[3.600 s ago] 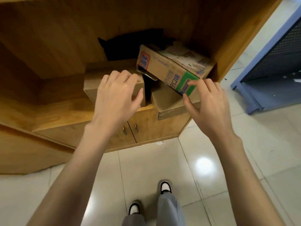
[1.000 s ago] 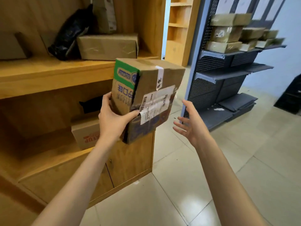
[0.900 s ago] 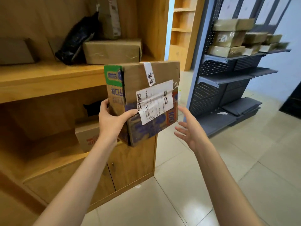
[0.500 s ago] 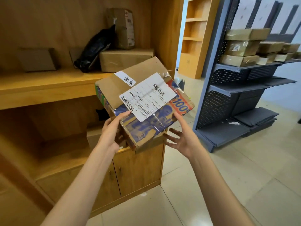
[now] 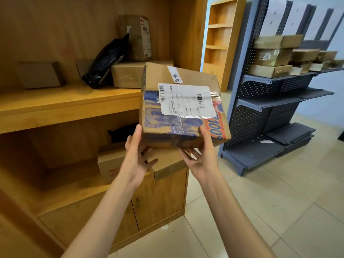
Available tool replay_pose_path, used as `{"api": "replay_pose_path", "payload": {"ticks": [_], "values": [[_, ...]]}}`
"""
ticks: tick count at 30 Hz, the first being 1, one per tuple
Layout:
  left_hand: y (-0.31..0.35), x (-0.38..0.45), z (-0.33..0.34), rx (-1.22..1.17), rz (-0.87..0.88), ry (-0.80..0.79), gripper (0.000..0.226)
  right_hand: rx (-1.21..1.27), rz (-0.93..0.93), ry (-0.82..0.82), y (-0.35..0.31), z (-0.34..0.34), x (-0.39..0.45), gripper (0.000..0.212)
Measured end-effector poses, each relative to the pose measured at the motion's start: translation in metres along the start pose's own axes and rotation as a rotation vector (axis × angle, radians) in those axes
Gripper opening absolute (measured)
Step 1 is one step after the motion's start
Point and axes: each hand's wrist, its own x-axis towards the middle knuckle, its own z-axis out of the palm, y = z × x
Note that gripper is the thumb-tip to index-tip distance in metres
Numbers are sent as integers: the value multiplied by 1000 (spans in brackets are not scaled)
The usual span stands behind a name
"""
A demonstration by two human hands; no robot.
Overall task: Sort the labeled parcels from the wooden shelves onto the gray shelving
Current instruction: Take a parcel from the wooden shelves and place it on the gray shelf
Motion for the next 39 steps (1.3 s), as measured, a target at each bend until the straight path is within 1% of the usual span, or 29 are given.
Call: {"api": "replay_pose_path", "payload": {"ticks": [1,2,3,4,6,7,8,10,12,14,17,19,21,23,26,28,29,31,32,33,35,36,39], "values": [[-7,0,8,-19,3,-45,128,27,-11,3,5,6,-2,42],[-16,1,16,-47,14,-75,136,33,-16,7,13,13,-3,36],[-24,2,25,-82,28,-78,138,27,-11,3,20,18,-5,35],[-30,4,34,-118,36,-42,136,15,3,-15,28,22,-7,44],[-36,9,47,-143,52,90,125,-9,32,-63,41,26,-9,72],[-36,11,50,-150,50,134,120,-41,31,-84,43,26,-10,80],[-34,12,50,-170,44,145,115,-98,14,-93,42,24,-10,82],[-28,17,43,-219,46,111,106,-210,-30,-88,35,16,-9,79],[-17,20,31,-231,60,79,96,-227,-8,-52,22,7,-7,86],[-5,24,15,-154,77,83,83,-218,9,-35,4,-4,-1,94],[16,27,-5,37,96,96,56,-272,-24,-80,-23,-9,6,86],[25,27,-12,108,112,82,39,-303,-50,-116,-37,-9,9,82],[31,26,-15,157,104,54,32,-328,-58,-137,-45,-9,12,68],[35,24,-16,193,96,38,34,-355,-38,-147,-50,-12,13,55],[36,22,-12,229,113,18,33,-384,-45,-129,-51,-17,13,43],[33,22,-9,241,140,13,39,-370,-67,-106,-50,-20,13,39],[32,23,-6,251,149,9,48,-346,-76,-101,-48,-20,13,41],[29,23,0,293,139,-14,80,-280,-95,-101,-46,-23,12,46],[26,23,3,310,124,-31,91,-244,-108,-105,-45,-25,12,50],[22,22,7,312,119,-53,90,-213,-127,-109,-45,-27,11,57],[15,21,17,269,137,-82,72,-172,-172,-126,-43,-32,9,68],[12,20,24,237,149,-81,67,-162,-190,-130,-44,-34,9,71],[4,21,39,207,203,-83,73,-194,-227,-122,-53,-44,8,74]]}}
